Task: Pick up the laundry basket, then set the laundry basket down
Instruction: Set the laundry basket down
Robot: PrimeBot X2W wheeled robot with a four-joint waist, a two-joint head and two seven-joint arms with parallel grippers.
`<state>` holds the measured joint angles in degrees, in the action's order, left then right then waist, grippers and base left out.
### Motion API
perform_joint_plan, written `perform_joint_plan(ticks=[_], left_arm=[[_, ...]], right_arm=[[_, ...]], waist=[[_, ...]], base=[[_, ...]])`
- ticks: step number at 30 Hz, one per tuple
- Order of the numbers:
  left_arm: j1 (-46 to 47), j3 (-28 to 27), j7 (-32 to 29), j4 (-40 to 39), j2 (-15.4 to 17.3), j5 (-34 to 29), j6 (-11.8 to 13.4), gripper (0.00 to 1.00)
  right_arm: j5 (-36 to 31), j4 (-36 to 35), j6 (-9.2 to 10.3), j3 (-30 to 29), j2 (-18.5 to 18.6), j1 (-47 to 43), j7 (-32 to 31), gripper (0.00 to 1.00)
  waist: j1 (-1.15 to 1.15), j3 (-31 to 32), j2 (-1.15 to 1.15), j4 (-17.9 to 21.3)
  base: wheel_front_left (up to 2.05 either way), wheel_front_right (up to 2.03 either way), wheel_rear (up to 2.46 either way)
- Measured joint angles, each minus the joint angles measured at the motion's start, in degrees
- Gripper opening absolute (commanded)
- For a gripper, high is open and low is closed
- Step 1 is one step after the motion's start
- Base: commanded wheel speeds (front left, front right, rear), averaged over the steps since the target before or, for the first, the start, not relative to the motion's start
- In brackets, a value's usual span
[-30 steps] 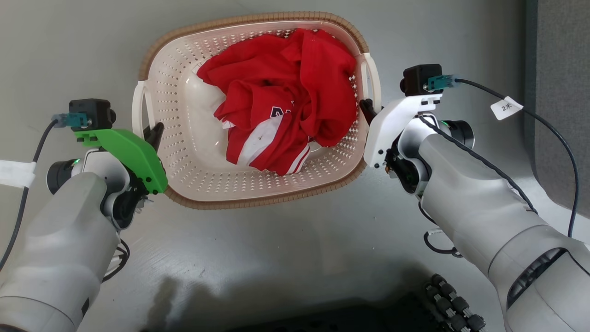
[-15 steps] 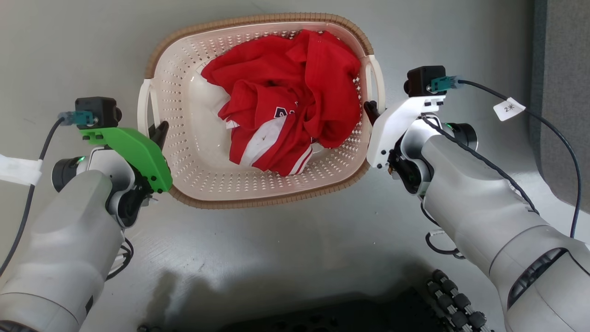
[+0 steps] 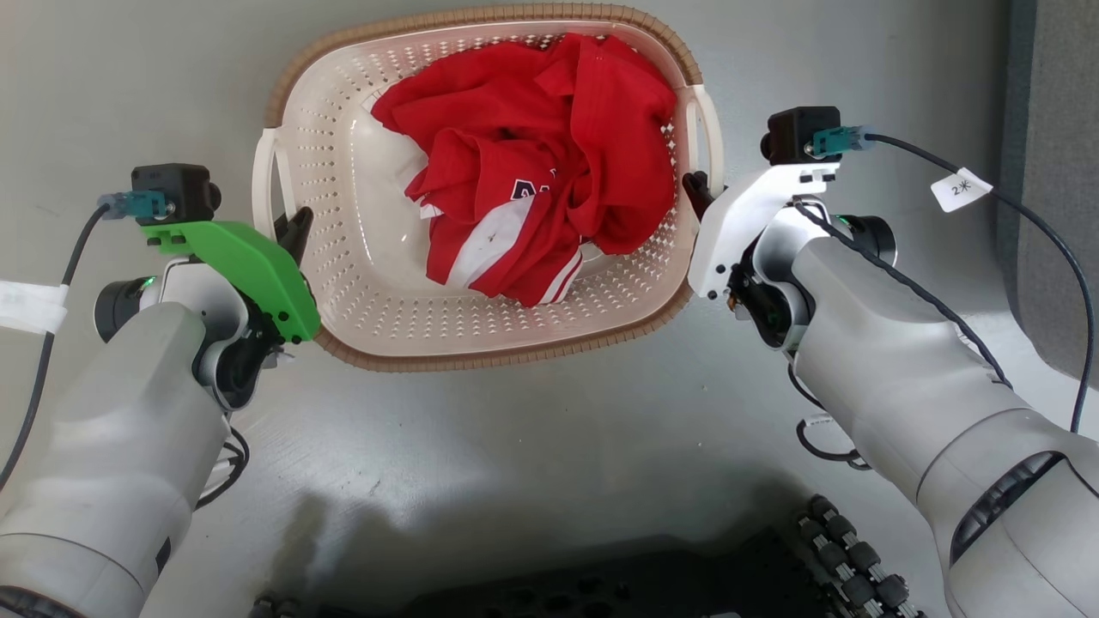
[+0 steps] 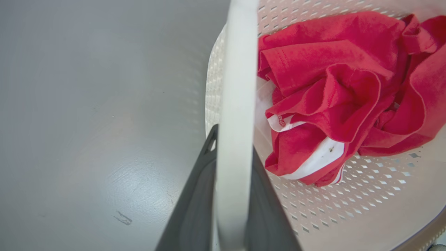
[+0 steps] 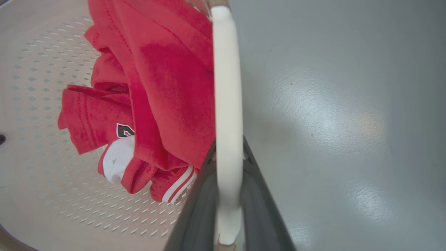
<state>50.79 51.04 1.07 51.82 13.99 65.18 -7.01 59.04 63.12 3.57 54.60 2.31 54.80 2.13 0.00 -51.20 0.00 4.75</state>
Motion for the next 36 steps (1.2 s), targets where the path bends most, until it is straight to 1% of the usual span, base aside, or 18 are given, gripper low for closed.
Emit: perform_joint_plan(ticks=[7, 8, 9, 10, 11, 12, 14, 17, 25, 28, 32, 34, 36], left_arm=[[0.07, 0.75, -0.02, -0.41, 0.07, 1.37, 0.00, 0.00], [0.08, 0.86, -0.07, -0.48, 0.08, 1.60, 0.00, 0.06], [0.10, 0.92, -0.13, -0.52, 0.09, 1.71, 0.00, 0.31], [0.12, 1.05, -0.52, -0.60, 0.09, 1.75, -0.01, 0.53], [0.13, 1.23, -1.10, -0.81, 0.05, 1.89, -0.10, 0.88], [0.13, 1.48, -1.29, -0.90, -0.12, 2.08, -0.10, 1.00], [0.14, 1.82, -1.53, -1.26, -0.22, 2.44, -0.10, 1.00], [0.24, 2.21, -1.51, -1.59, -0.10, 2.72, -0.11, 1.00], [0.27, 2.60, 0.20, -1.94, 0.14, 3.77, -0.10, 1.00], [0.27, 2.55, 2.47, -1.69, 0.51, 3.78, -0.11, 1.00], [0.20, 2.43, 6.75, -0.69, 1.52, 3.54, -0.10, 1.00], [0.13, 2.59, 8.86, -0.42, 1.79, 2.50, -0.10, 1.00], [-0.12, 2.58, 11.02, -0.35, 1.83, 1.54, -0.11, 1.00]], right_arm=[[0.11, 0.00, -0.04, 0.15, 0.22, 0.03, 0.31, 0.00], [0.12, -0.03, -0.30, 0.22, 0.31, 0.07, 0.36, 0.00], [0.16, -0.10, -0.56, 0.25, 0.45, 0.14, 0.37, 0.00], [0.36, -0.31, -1.13, 0.46, 0.66, 0.18, 0.36, 0.39], [0.49, -0.51, -1.64, 0.65, 0.98, 0.19, 0.35, 0.74], [0.78, -0.45, -1.70, 0.68, 1.14, 0.18, -0.31, 1.00], [1.14, -0.47, -2.79, 1.40, 1.20, -0.04, -1.40, 1.00], [1.44, -0.68, -3.71, 1.63, 1.18, -0.03, -1.25, 1.00], [1.46, 0.34, -4.20, 1.46, 1.15, -0.03, 0.35, 1.00], [1.46, 1.03, -4.32, 1.29, 1.16, -0.05, 1.66, 1.00], [1.46, 1.38, -5.06, 0.65, 1.16, -0.18, 4.77, 1.00], [1.48, 1.46, -5.58, 0.19, 1.15, -0.35, 6.60, 1.00], [1.48, 1.51, -5.64, -0.08, 1.16, -0.80, 8.11, 1.00]], waist=[[0.00, -0.30, 0.00, -0.19], [0.00, -0.34, 0.00, -0.23], [0.00, -0.37, 0.00, -0.26], [0.00, -0.39, 0.00, -0.31], [0.00, -0.41, 0.00, -0.36], [0.00, -0.43, 0.00, -0.41], [0.00, -0.40, 0.00, -0.50], [0.00, -0.33, 0.00, -0.63], [0.00, 0.99, 0.00, -0.80], [0.00, 2.09, 0.00, -0.81], [0.00, 4.10, 0.00, -0.82], [0.00, 5.32, 0.00, -0.82], [0.00, 6.67, 0.00, -0.81]], base=[[0.00, 0.00, 0.00], [0.00, 0.00, 0.00], [0.00, 0.00, 0.00], [0.00, 0.00, 0.00], [0.00, 0.00, 0.00], [0.00, 0.00, 0.00], [0.00, 0.00, 0.00], [0.00, 0.00, 0.00], [0.00, 0.00, 0.00], [0.00, 0.00, 0.00], [0.00, 0.00, 0.00], [0.00, 0.00, 0.00], [0.00, 0.00, 0.00]])
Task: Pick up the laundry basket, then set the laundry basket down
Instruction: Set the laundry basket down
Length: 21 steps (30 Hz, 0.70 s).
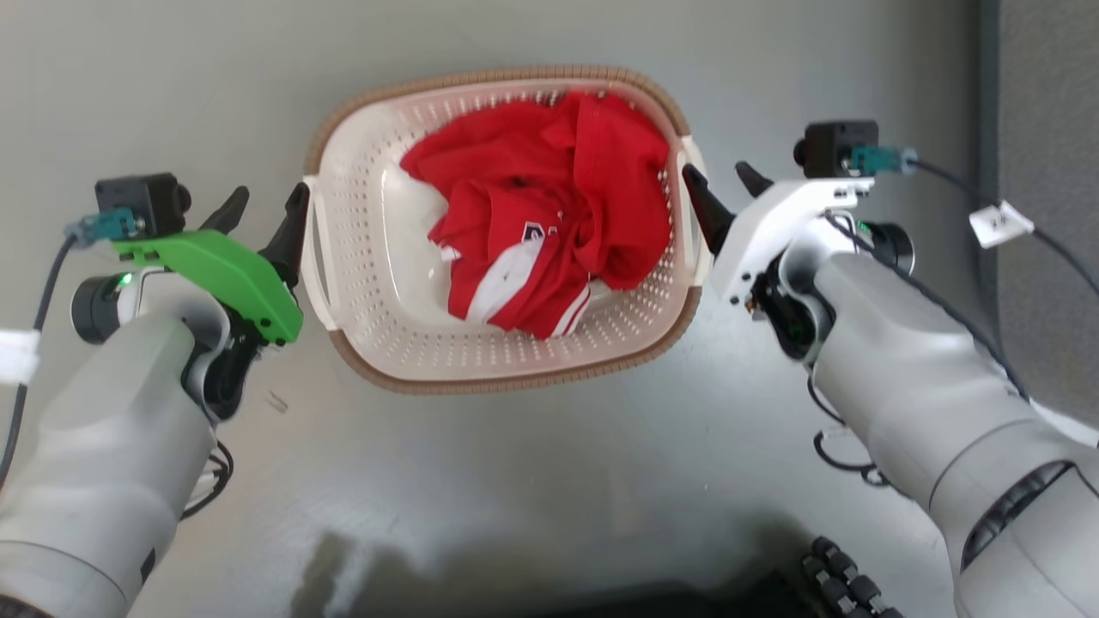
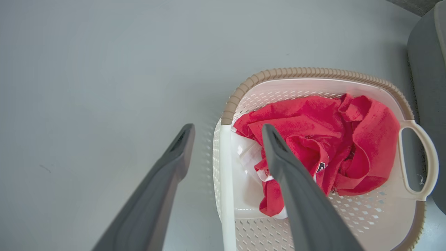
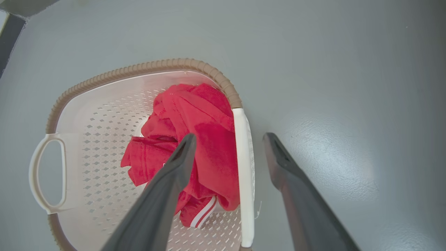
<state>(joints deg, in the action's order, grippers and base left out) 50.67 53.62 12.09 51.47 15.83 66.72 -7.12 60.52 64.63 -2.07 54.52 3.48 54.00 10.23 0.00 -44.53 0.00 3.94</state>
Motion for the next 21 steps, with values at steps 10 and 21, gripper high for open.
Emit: perform_joint_plan(ticks=[10, 21], left_arm=[[-4.29, -0.13, 2.35, 0.22, 0.05, -1.43, 0.00, 1.00], [-6.78, -8.24, 2.33, -4.78, 0.92, -7.34, 0.31, 1.00]], right_arm=[[0.05, 0.12, -1.10, -0.97, 0.01, -4.24, 3.44, 1.00], [-0.58, -2.46, -1.26, -3.91, 1.36, -8.65, 3.94, 1.00]], waist=[[0.00, 7.52, 0.00, 0.16], [0.00, 17.16, 0.00, 0.17]], base=[[0.00, 0.00, 0.00], [0.00, 0.00, 0.00]])
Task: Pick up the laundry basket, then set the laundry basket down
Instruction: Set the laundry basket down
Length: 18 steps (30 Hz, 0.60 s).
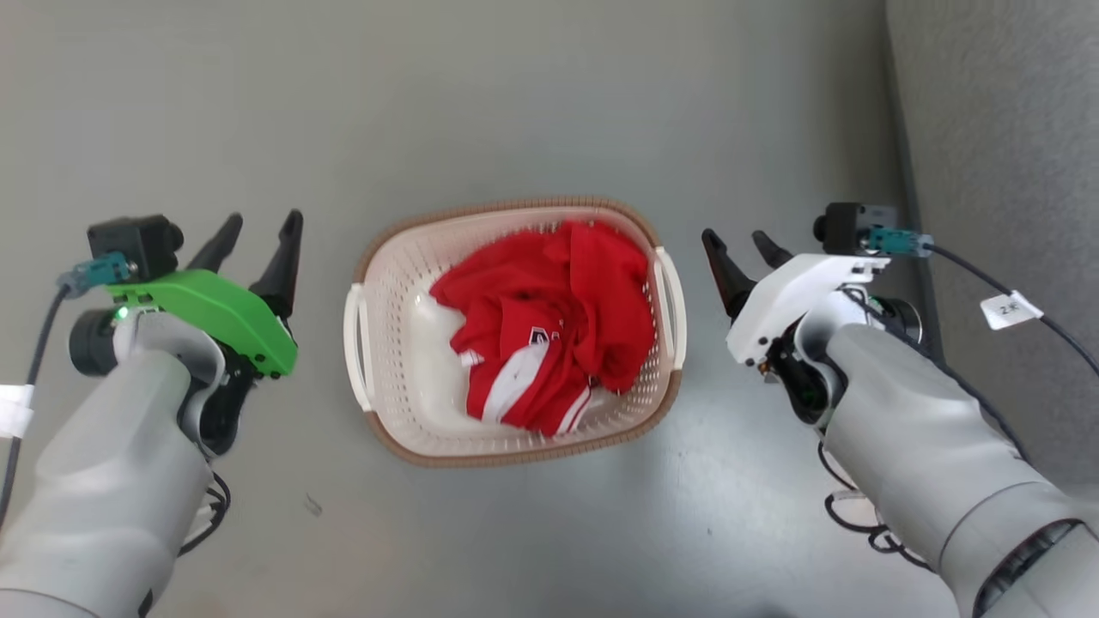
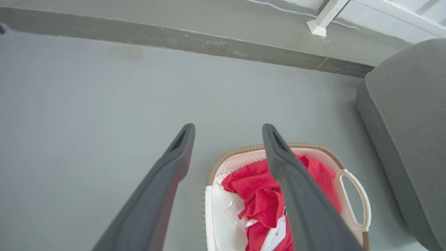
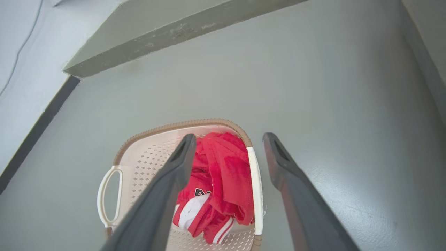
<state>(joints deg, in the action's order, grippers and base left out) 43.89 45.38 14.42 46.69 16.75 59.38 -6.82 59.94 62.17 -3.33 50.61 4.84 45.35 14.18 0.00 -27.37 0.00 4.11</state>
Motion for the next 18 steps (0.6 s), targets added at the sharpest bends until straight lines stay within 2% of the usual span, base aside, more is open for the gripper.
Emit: perform_joint_plan(ticks=[4, 18], left_arm=[[-2.26, -3.07, 0.00, -3.09, 0.62, -2.18, 1.74, 1.00], [-9.31, -11.73, 0.00, -16.50, 2.64, -12.16, 7.44, 1.00]], right_arm=[[-1.60, -4.02, 1.02, -3.14, 1.59, -0.06, 0.00, 1.00], [-11.03, -18.55, 6.90, -12.16, 6.10, -3.98, 0.01, 1.00]], waist=[[0.00, 3.25, 0.00, -0.05], [0.00, 12.44, 0.00, -0.09]], base=[[0.00, 0.00, 0.00], [0.00, 0.00, 0.00]])
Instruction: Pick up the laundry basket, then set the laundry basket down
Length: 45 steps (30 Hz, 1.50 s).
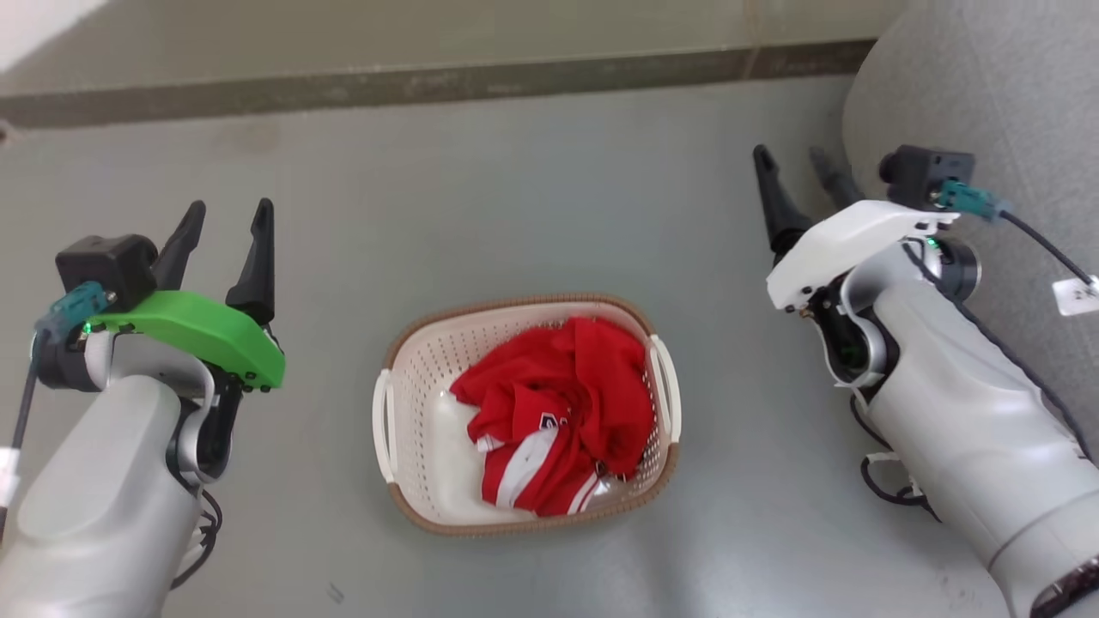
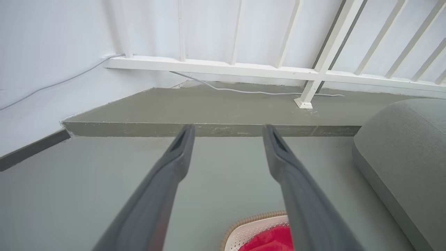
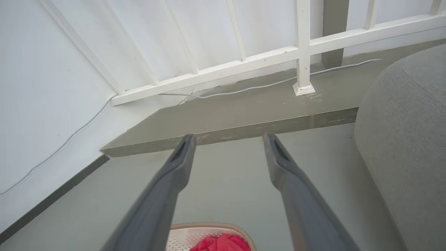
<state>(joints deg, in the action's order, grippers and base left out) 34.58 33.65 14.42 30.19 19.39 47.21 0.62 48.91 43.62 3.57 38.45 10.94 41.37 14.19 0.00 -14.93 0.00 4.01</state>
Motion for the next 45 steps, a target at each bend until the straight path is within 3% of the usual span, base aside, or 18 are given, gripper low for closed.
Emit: perform_joint_plan(ticks=[8, 15, 29, 40, 41, 45], left_arm=[[-5.51, -3.32, 0.01, -9.62, 0.48, -6.19, 3.45, 1.00], [-13.02, -4.54, 0.01, -15.33, 1.01, -9.39, 4.94, 1.00], [-26.19, -7.84, 0.01, -22.43, 0.88, -12.73, 6.16, 1.00], [-31.27, -11.18, 0.01, -25.86, -0.31, -15.74, 6.23, 1.00], [-31.73, -11.57, 0.01, -25.94, -0.33, -16.26, 6.23, 0.00], [-32.83, -10.49, -0.25, -23.51, -1.81, -16.28, 6.20, 0.00]], right_arm=[[-7.23, -9.64, 2.67, -4.77, 2.16, -5.37, 0.15, 1.00], [-11.62, -15.86, 3.53, -7.77, 3.22, -11.74, 0.16, 1.00], [-17.70, -23.04, 3.61, -13.34, 3.94, -24.63, 0.15, 1.00], [-21.83, -26.71, 3.61, -17.90, 3.63, -29.89, 0.15, 1.00], [-22.06, -27.02, 3.61, -18.08, 3.56, -30.27, 0.15, 0.00], [-22.08, -24.87, 3.54, -17.44, 2.30, -32.39, 0.04, 0.00]], waist=[[0.00, 4.27, 0.00, -0.06], [0.00, 7.46, 0.00, 0.14], [0.00, 11.83, 0.00, 0.15], [0.00, 12.16, 0.00, -0.06], [0.00, 12.17, 0.00, -0.11], [0.00, 12.18, 0.00, -0.13]], base=[[0.00, 0.00, 0.00], [0.00, 0.00, 0.00], [0.00, 0.00, 0.00], [0.00, 0.00, 0.00], [0.00, 0.00, 0.00], [0.00, 0.00, 0.00]])
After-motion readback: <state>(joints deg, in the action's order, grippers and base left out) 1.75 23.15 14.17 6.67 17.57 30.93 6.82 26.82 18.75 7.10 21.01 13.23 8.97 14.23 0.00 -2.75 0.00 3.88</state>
